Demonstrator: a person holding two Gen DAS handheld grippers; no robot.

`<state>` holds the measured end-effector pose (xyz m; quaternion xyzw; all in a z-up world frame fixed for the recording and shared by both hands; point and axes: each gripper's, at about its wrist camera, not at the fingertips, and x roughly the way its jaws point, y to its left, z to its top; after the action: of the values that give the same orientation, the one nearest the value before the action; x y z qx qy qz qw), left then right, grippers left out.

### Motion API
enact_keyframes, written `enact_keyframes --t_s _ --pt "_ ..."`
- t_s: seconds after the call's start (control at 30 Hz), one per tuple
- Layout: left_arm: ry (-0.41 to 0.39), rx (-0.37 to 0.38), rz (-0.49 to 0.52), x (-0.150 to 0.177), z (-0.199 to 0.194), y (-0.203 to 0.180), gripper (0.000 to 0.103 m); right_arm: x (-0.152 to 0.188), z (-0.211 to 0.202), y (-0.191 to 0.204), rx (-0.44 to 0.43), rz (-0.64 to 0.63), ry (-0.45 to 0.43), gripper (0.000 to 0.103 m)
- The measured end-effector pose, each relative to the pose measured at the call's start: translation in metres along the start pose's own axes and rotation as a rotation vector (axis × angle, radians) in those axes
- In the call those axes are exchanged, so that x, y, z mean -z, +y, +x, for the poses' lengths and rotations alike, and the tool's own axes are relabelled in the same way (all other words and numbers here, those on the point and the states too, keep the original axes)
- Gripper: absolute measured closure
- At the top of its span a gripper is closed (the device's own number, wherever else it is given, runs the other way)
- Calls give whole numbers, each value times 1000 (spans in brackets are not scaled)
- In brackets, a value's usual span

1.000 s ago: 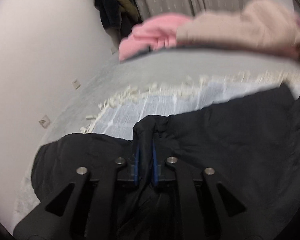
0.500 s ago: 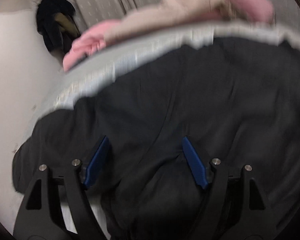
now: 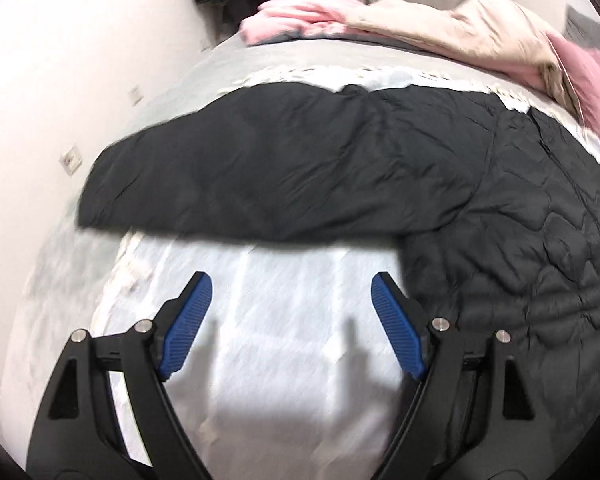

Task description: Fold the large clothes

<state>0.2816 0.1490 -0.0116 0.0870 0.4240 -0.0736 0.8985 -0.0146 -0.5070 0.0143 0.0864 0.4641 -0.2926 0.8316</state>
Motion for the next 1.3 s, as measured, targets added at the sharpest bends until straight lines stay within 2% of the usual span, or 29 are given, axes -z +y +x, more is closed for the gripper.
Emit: enact_keyframes --t_s 0.1,0.17,0.3,0.4,0.47,0.57,0.63,0.73,0.77,0.8,0.83,0.87,0.9,0.93,1.0,1.03,1.07,1.1,1.13,1.17,1.2,1.23,1.3 --pt "6 -33 -14 5 -3 17 21 1 4 -27 -19 70 23 5" --pt "19 -25 -51 12 -2 36 21 2 5 -47 -10 134 42 5" --pt "29 79 -254 6 31 67 21 -2 19 -108 -36 355 47 5" --pt "39 142 -447 4 65 91 21 -11 42 -141 -54 461 72 5" --pt "-16 149 -503 0 71 97 21 -19 59 -149 -41 491 81 6" --pt "-50 140 -562 -10 81 106 21 -29 81 -152 -39 543 71 6" --pt "-81 139 -602 -14 85 112 21 -38 94 -152 -22 586 36 4" --pt "-127 83 -664 -23 89 118 23 -50 101 -138 62 579 -37 7" --pt "-138 57 -682 -26 91 120 27 -55 101 -131 96 577 -76 10" --pt "-144 25 -700 -29 94 123 40 -58 100 -126 121 577 -105 15" --pt "-135 -19 -728 -32 99 127 53 -63 99 -121 142 574 -133 31" --pt "-118 -45 -745 -34 101 130 84 -69 99 -115 152 564 -144 43" --pt "-105 -80 -755 -36 100 132 95 -73 100 -111 152 547 -144 76" --pt "-135 -136 -734 -39 91 131 96 -76 98 -107 151 529 -142 96" --pt "-229 -247 -659 -42 65 120 97 -80 82 -99 207 461 -206 97" --pt "-269 -314 -626 -38 51 114 97 -79 72 -96 281 430 -248 97" --pt "-265 -363 -615 -35 48 115 97 -75 67 -98 356 420 -258 97" --pt "-233 -411 -608 -30 51 116 96 -69 66 -103 444 431 -244 97" --pt "-146 -456 -595 -25 63 120 94 -61 73 -112 506 448 -188 97" --pt "-22 -467 -583 -18 83 125 92 -57 84 -120 512 463 -117 97" --pt "37 -451 -589 -13 94 129 90 -48 102 -130 465 493 -1 97" --pt "20 -460 -589 -12 89 130 88 -44 107 -134 434 513 26 97" --pt "30 -529 -568 -17 81 128 68 -45 96 -134 481 505 24 96"
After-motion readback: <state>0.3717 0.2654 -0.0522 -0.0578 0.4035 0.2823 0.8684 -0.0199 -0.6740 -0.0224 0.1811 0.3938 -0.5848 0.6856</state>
